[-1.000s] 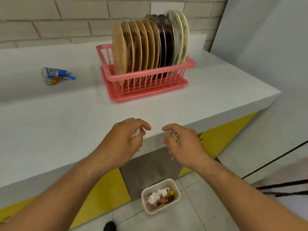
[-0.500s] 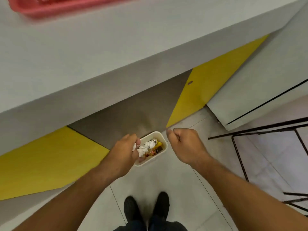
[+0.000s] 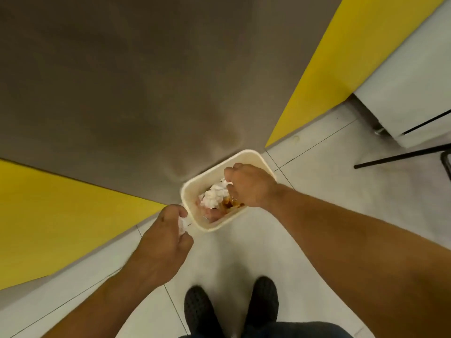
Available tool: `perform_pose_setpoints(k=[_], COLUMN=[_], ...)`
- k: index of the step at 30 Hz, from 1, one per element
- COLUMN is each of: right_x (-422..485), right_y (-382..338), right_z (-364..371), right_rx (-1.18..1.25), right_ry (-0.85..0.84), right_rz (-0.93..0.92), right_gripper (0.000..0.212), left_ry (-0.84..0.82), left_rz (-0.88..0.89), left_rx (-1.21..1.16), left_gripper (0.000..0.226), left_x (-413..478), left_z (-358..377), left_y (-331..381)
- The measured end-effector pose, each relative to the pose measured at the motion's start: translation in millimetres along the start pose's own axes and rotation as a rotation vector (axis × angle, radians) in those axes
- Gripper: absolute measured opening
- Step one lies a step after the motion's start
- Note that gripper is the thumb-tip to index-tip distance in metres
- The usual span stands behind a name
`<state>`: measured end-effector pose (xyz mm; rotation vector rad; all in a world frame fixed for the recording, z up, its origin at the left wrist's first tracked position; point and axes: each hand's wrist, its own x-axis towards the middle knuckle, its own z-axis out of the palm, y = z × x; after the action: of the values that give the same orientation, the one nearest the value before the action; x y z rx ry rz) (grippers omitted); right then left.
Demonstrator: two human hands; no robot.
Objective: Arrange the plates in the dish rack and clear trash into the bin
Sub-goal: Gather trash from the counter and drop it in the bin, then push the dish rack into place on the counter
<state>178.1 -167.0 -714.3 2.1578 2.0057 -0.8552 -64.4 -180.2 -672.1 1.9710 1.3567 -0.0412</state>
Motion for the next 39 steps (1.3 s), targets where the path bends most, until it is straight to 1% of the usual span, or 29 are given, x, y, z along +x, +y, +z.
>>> perform_pose_setpoints(k=[2,4,6,8,9,11,13,15,16,17,18,19,20,22,24,27,32,35,39], right_x=[22,30,27,17,10,-4,-15,-24,-29,-33,-38,-44,-50,-67,-86,-122,-180,-212,-254], right_y=[10,18,25,30,32,34,33,31,30,29,28,27,25,18,8,-12,-45,-67,-91], right_z=[19,31,34,30,26,18,11,6,3,-1,-6,-13,-21,-42,-68,-113,-206,-270,-356], right_rx=[0.015,0.03,0.017,0.035,0.06,0.092,0.102,0.127,0.139,0.149,0.157,0.164,0.167,0.157,0.166,0.198,0.121,0.117,0.076], right_ry=[-0.013,-0.018,0.02,0.083,0.109,0.148,0.176,0.185,0.19,0.195,0.196,0.197,0.201,0.204,0.207,0.237,0.273,0.332,0.426], right_rz=[-0.033,-0.06,-0.082,-0.079,-0.07,-0.054,-0.042,-0.009,0.008,0.029,0.05,0.069,0.083,0.095,0.1,0.118,0.083,0.064,0.039], right_gripper=[0.036,0.05,0.057,0.052,0.047,0.04,0.036,0.035,0.035,0.035,0.035,0.035,0.035,0.033,0.031,0.037,0.042,0.043,0.045], left_ry=[0.022,0.066,0.088,0.075,0.065,0.041,-0.005,-0.137,-0.199,-0.224,-0.208,-0.171,-0.128,-0.067,-0.043,-0.034,-0.009,0.034,0.125], left_rz=[0.019,0.067,0.143,0.226,0.255,0.282,0.231,0.136,0.118,0.138,0.188,0.236,0.259,0.231,0.227,0.288,0.359,0.402,0.522], left_rx=[0.039,0.079,0.069,0.019,0.012,0.077,0.156,0.233,0.286,0.353,0.416,0.449,0.428,0.317,0.258,0.266,0.311,0.314,0.322], left_gripper=[0.033,0.03,0.027,0.022,0.024,0.028,0.033,0.045,0.05,0.051,0.049,0.046,0.045,0.048,0.054,0.064,0.076,0.074,0.072], left_x=[7,17,31,50,61,87,109,124,126,126,123,118,111,93,73,40,-16,-53,-102], left_z=[13,23,32,40,45,60,74,82,82,79,73,63,50,18,-16,-71,-159,-213,-285], left_y=[-9,-10,-6,2,5,11,13,14,15,17,20,24,29,45,62,93,154,204,274])
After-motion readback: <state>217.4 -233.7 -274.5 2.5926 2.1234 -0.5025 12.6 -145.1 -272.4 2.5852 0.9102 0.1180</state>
